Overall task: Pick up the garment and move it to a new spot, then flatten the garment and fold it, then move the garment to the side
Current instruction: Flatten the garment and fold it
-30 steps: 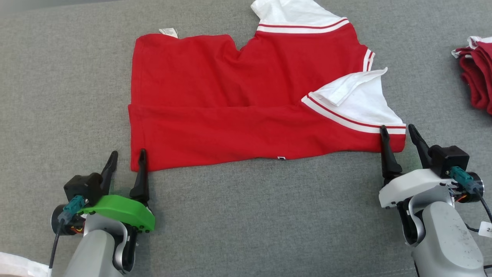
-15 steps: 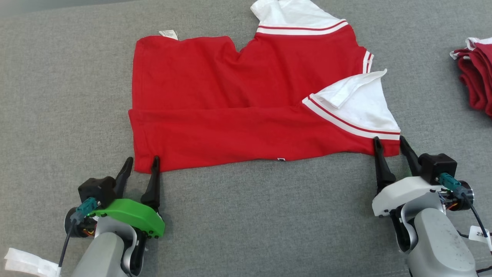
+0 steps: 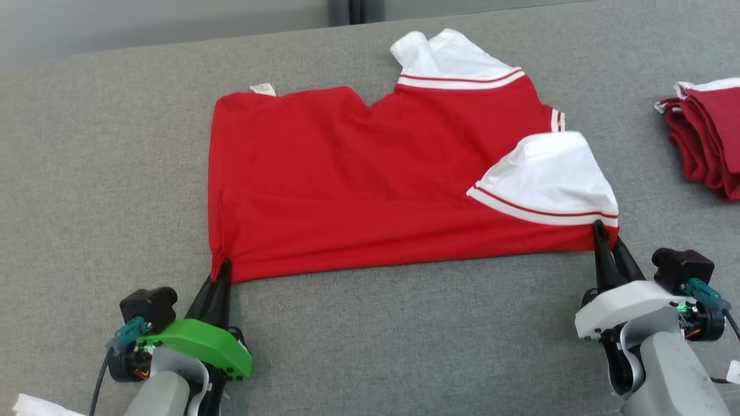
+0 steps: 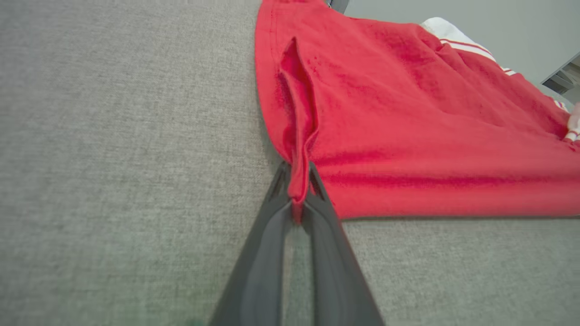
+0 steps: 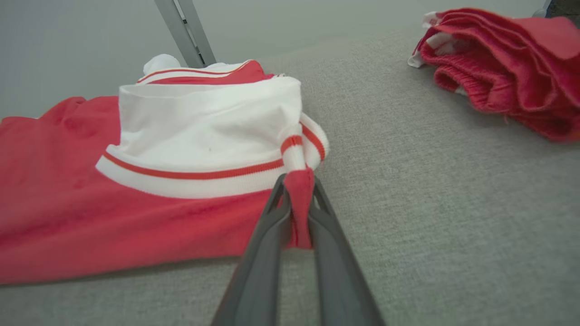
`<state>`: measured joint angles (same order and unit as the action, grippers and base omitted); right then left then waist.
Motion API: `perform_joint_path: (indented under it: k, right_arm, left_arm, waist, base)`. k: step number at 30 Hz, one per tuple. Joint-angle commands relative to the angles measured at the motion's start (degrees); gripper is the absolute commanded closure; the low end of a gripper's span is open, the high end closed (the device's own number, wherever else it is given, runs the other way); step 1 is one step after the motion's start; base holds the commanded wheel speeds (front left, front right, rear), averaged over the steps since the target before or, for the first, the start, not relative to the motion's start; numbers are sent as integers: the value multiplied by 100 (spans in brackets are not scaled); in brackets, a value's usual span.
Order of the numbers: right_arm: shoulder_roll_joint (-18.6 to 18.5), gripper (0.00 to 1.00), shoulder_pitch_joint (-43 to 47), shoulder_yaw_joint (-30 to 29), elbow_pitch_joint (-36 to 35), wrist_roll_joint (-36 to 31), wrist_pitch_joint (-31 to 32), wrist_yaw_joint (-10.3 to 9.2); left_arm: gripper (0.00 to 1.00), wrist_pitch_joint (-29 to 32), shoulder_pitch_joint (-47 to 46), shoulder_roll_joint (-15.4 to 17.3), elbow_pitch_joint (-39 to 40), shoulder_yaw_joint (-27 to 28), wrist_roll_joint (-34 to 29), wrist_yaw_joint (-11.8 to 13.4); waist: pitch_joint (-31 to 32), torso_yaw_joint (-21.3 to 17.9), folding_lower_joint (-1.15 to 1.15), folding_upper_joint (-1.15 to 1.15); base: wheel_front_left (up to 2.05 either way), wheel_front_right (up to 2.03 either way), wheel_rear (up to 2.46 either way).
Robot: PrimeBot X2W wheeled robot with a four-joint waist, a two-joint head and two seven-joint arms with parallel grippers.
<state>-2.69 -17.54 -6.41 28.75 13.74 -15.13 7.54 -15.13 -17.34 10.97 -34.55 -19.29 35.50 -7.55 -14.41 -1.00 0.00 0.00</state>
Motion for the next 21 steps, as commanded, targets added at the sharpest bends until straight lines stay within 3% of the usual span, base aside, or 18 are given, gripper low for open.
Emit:
perform_joint_path:
  k: [1,7,12,13,14,15,21]
  right_arm:
    - [-46,100,189,-31,33,48,2,-11]
    - [-45,100,764,12,164,174,2,-11]
    - [-43,97,1078,61,128,174,2,-11]
    - [-45,64,1103,22,110,188,1,-11]
    - [-45,0,1102,0,100,196,1,-11]
    - [-42,0,1061,-26,79,195,0,-11]
    - [-35,0,692,-112,-152,-61,0,-11]
  left_arm:
    - [100,1,208,-5,19,77,-76,13]
    - [100,1,870,-241,-55,192,-269,13]
    - [100,1,1303,-464,-60,334,-334,13]
    - [90,1,1353,-501,-38,414,-339,13]
    - [29,1,1380,-525,-16,457,-376,13]
    - [0,1,1396,-554,1,490,-412,13]
    - [0,1,988,-582,364,931,-692,13]
  waist:
    - [441,27,0,0]
    - [1024,61,0,0]
    - [1142,87,0,0]
    - [1122,91,0,0]
    - [1101,96,0,0]
    - [1057,106,0,0]
    - [730,155,0,0]
  base:
    - [0,0,0]
    - [0,0,0]
    - [0,0,0]
    - [0,0,0]
    - [0,0,0]
    - [0,0,0]
    - [0,0,0]
